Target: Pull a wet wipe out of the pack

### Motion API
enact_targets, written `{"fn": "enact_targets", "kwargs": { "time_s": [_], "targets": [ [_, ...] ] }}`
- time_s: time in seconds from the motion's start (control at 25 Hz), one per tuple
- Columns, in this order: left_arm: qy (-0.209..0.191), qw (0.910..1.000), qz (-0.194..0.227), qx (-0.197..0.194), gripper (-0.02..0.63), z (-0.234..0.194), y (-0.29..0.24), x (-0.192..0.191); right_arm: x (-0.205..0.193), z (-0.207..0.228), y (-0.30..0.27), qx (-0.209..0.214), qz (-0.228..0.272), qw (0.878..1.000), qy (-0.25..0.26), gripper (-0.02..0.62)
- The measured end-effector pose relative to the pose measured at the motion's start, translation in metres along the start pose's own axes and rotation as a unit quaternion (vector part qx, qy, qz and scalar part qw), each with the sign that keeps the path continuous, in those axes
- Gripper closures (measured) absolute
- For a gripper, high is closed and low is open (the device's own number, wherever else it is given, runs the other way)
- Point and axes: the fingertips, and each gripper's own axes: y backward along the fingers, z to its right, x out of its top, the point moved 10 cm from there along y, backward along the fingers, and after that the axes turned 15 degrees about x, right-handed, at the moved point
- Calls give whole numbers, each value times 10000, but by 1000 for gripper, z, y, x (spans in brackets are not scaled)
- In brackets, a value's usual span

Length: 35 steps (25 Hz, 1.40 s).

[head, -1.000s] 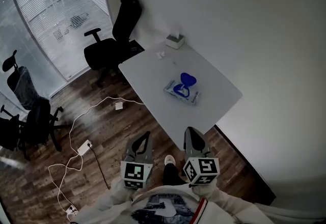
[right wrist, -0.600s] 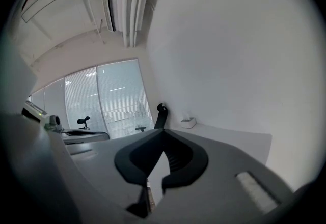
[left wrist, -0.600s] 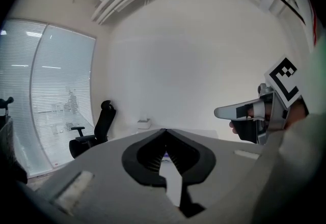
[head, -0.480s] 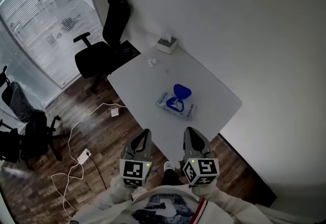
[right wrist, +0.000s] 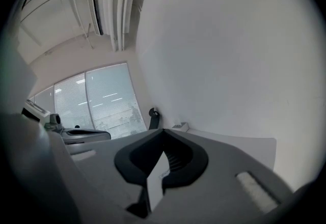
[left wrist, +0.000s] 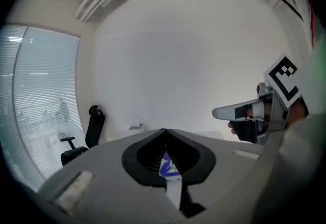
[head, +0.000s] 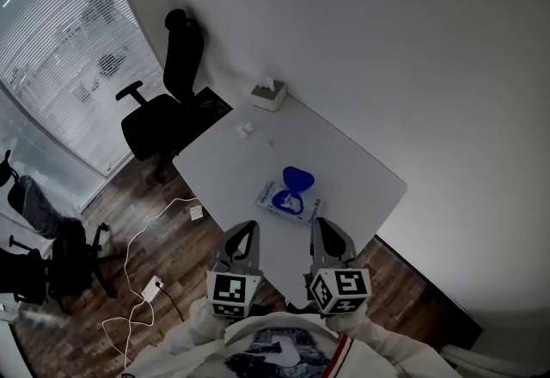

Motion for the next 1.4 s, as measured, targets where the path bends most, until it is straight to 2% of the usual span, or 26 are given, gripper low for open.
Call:
{"fn": "enact_targets", "kwargs": {
  "time_s": [0.24,0.52,0.88,1.12,1.4],
  "targets": [
    [-157,9987,100,-471,601,12,-34,13,3,18,2,-352,147,9993,-52,589],
    [-127,9915,199,-1280,601,17,-86,11,1,28,1,-1211,103,9926,-25,591],
    [-284,9683,199,-2476,601,-5,-164,4,-9,22,-42,-2419,184,9697,-289,591],
    [-391,9500,62,-3098,601,-22,-193,-6,-12,2,-69,-2981,341,9532,-363,591],
    [-438,9289,141,-3675,601,-24,-211,-6,-12,-14,-77,-3571,453,9322,-376,591]
  ]
}}
